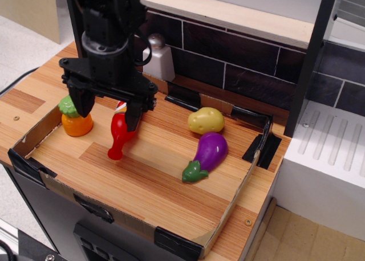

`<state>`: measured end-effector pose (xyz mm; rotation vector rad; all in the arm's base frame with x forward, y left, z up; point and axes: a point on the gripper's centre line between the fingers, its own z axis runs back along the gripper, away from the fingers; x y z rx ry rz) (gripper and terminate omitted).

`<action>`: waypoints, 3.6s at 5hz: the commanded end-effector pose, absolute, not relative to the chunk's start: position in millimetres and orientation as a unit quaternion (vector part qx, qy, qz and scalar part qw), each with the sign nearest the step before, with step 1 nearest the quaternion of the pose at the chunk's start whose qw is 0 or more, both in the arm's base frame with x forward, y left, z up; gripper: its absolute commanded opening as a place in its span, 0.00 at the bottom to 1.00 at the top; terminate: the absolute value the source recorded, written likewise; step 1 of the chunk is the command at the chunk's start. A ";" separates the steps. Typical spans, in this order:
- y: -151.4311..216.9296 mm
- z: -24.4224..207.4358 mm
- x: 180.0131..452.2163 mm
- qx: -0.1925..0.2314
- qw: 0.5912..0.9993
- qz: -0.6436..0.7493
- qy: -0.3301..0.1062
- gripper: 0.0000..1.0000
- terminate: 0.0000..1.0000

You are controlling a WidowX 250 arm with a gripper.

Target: Upright hot sauce bottle

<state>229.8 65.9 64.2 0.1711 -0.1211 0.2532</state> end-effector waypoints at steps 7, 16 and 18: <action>63.1 10.3 227.3 0.035 0.981 0.181 -0.056 0.00 0.00; 39.4 116.1 188.9 -0.076 0.825 0.180 0.531 0.00 0.00; 32.6 88.6 161.2 -0.095 0.803 0.176 0.561 0.00 0.00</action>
